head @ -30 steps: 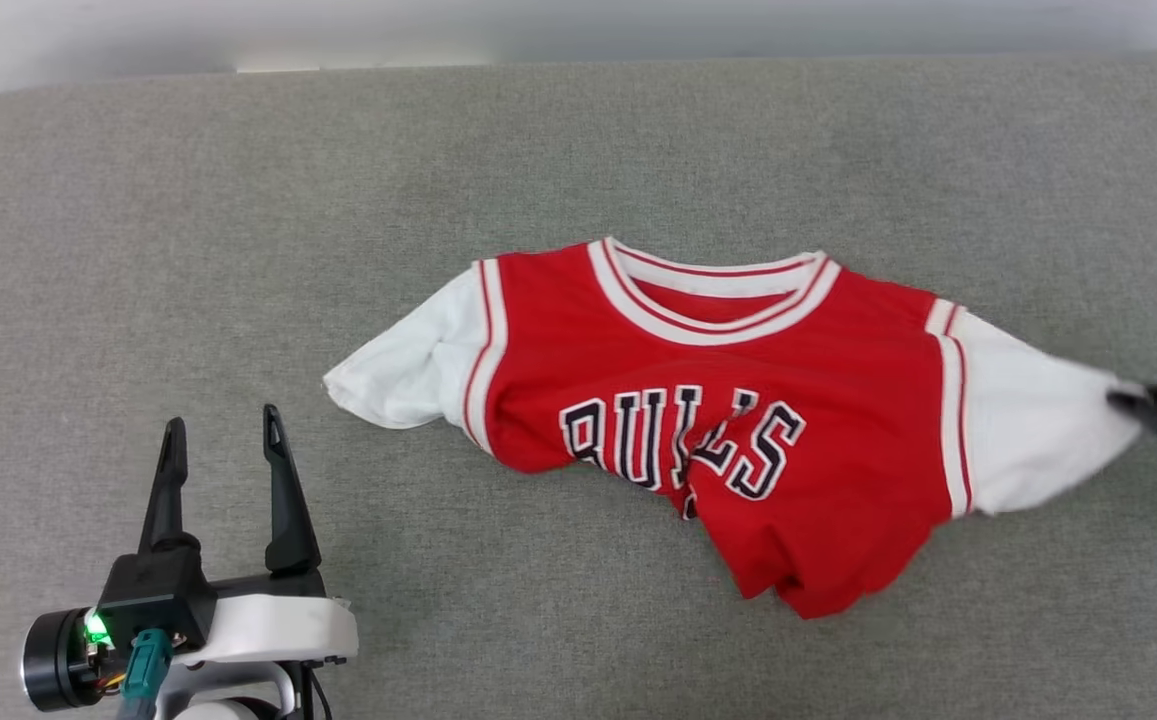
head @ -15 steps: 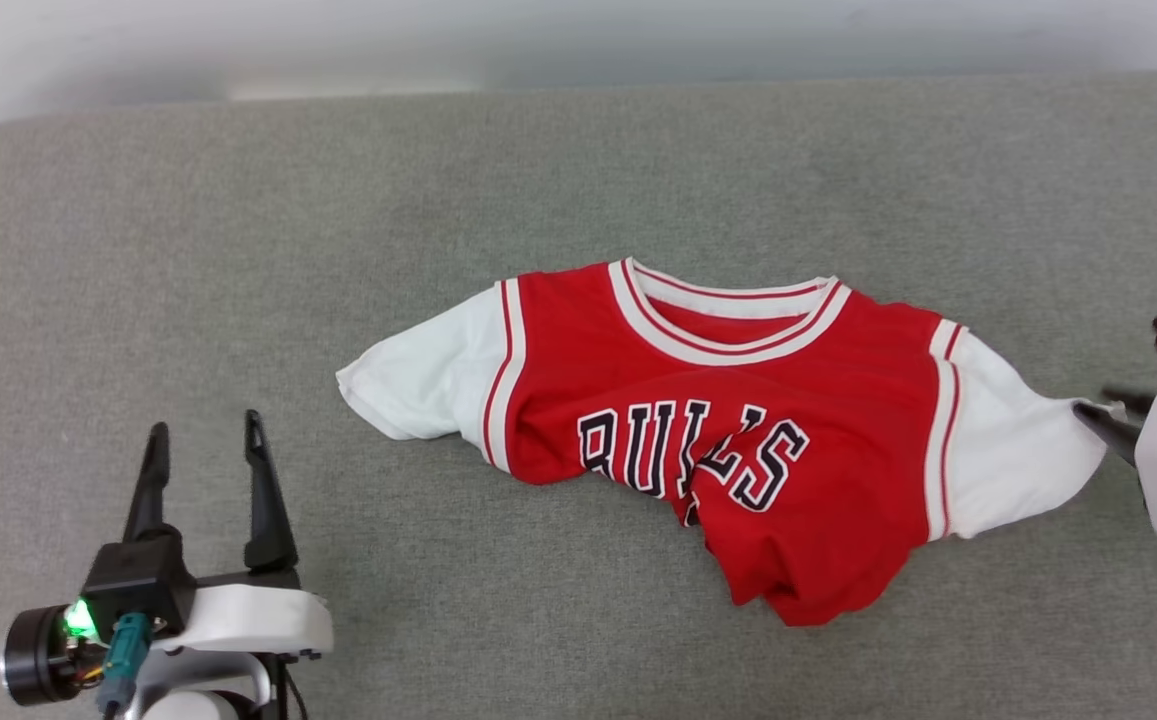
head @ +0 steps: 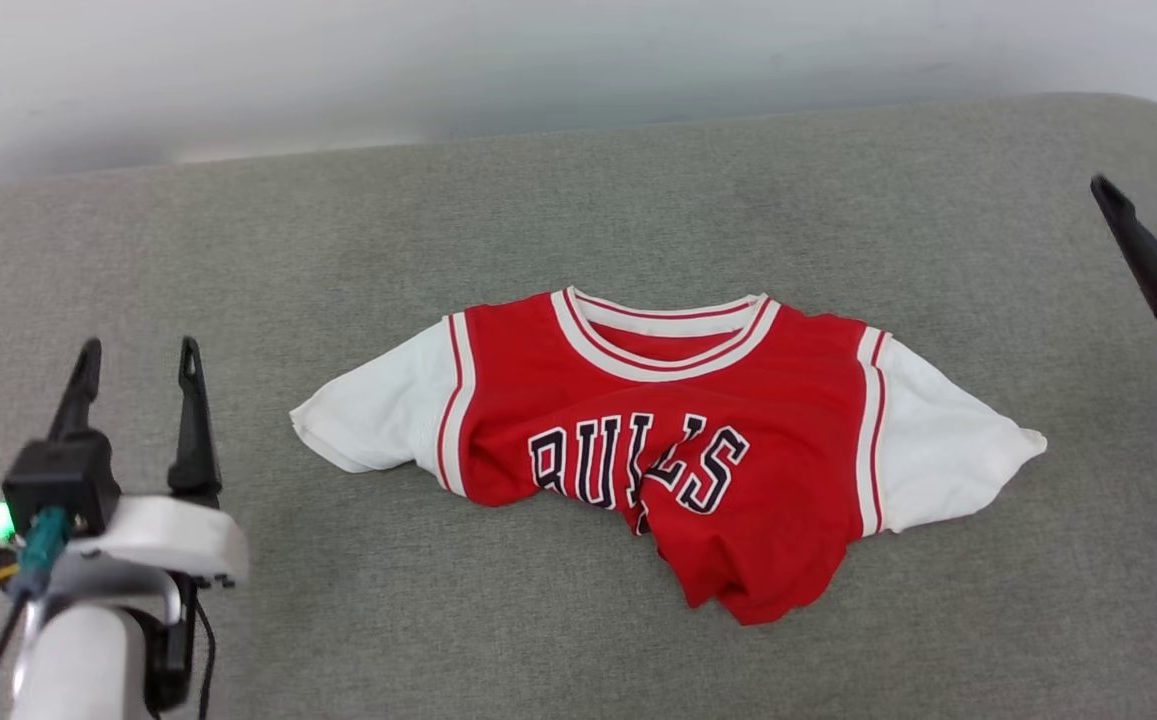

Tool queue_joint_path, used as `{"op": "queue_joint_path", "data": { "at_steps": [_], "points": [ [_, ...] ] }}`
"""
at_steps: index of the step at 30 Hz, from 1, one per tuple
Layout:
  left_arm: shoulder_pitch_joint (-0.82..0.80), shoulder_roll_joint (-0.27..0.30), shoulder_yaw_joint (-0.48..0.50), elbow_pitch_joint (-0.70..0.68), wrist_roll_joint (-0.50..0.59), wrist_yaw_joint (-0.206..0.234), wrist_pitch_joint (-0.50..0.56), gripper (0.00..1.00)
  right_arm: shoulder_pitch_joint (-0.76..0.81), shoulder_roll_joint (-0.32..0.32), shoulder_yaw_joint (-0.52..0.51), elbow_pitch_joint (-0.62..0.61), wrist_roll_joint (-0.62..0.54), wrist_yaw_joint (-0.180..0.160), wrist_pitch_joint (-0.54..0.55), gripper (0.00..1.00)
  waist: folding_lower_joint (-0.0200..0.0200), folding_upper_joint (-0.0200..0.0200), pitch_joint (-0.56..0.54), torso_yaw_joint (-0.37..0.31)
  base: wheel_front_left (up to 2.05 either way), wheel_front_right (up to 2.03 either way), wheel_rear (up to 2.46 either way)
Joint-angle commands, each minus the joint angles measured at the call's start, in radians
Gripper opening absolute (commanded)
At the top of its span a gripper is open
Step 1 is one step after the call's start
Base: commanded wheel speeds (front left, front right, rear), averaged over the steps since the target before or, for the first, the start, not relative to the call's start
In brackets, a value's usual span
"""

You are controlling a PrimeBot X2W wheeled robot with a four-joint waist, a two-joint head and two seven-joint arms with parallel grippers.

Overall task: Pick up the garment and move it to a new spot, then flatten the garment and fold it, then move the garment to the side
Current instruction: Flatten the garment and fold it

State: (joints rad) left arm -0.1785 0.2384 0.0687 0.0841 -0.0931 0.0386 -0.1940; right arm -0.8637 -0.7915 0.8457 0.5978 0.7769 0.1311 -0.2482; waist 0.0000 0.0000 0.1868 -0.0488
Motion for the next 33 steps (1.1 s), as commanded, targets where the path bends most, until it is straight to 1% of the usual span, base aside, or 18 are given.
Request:
{"op": "queue_joint_path", "data": {
  "at_steps": [1,3,6,8,10,12,15,19,21,25,28,33],
  "points": [
    [-0.016,0.008,-0.001,0.004,-0.004,-0.008,0.010,1.00,0.021,0.025,-0.032,0.004,-0.019,-0.001,-0.007,1.00,0.0000,0.0000,0.003,-0.005,0.00,0.00,0.00],
    [-0.051,0.033,-0.010,0.012,-0.004,-0.027,0.046,1.00,0.063,0.076,-0.159,-0.017,-0.088,-0.001,-0.016,1.00,0.0000,0.0000,0.008,-0.012,0.00,0.00,0.00],
    [-0.102,0.065,-0.016,0.020,-0.010,-0.057,0.106,1.00,0.166,0.167,-0.381,-0.120,-0.226,-0.001,-0.016,1.00,0.0000,0.0000,0.020,-0.020,0.00,0.00,0.00],
    [-0.137,0.084,-0.026,0.025,-0.025,-0.084,0.156,1.00,0.253,0.232,-0.503,-0.203,-0.321,-0.001,-0.016,1.00,0.0000,0.0000,0.029,-0.023,0.00,0.00,0.00],
    [-0.180,0.119,-0.030,0.031,-0.033,-0.108,0.215,1.00,0.324,0.289,-0.586,-0.282,-0.400,-0.001,-0.017,1.00,0.0000,0.0000,0.039,-0.026,0.00,0.00,0.00],
    [-0.226,0.150,-0.037,0.032,-0.044,-0.126,0.264,1.00,0.383,0.339,-0.634,-0.348,-0.455,-0.001,-0.017,1.00,0.0000,0.0000,0.050,-0.030,0.00,0.00,0.00],
    [-0.289,0.196,-0.056,0.045,-0.070,-0.147,0.356,1.00,0.451,0.393,-0.680,-0.426,-0.505,-0.001,-0.017,1.00,0.0000,0.0000,0.063,-0.034,0.00,0.00,0.00],
    [-0.379,0.258,-0.119,0.066,-0.152,-0.166,0.520,1.00,0.505,0.433,-0.713,-0.492,-0.544,-0.001,-0.017,1.00,0.0000,0.0000,0.079,-0.037,0.00,0.00,0.00],
    [-0.419,0.296,-0.172,0.068,-0.207,-0.166,0.613,1.00,0.526,0.443,-0.721,-0.511,-0.554,-0.001,-0.017,1.00,0.0000,0.0000,0.088,-0.038,0.00,0.00,0.00],
    [-0.488,0.376,-0.292,0.054,-0.369,-0.167,0.804,1.00,0.547,0.453,-0.735,-0.539,-0.564,-0.001,-0.009,1.00,0.0000,0.0000,0.109,-0.043,0.00,0.00,0.00],
    [-0.536,0.437,-0.371,0.037,-0.462,-0.167,0.921,1.00,0.552,0.457,-0.739,-0.555,-0.569,-0.001,-0.001,1.00,0.0000,0.0000,0.129,-0.048,0.00,0.00,0.00],
    [-0.600,0.496,-0.482,0.043,-0.592,-0.167,1.103,1.00,0.538,0.462,-0.737,-0.573,-0.575,-0.001,0.006,1.00,0.0000,0.0000,0.167,-0.060,0.00,0.00,0.00]
  ]
}}
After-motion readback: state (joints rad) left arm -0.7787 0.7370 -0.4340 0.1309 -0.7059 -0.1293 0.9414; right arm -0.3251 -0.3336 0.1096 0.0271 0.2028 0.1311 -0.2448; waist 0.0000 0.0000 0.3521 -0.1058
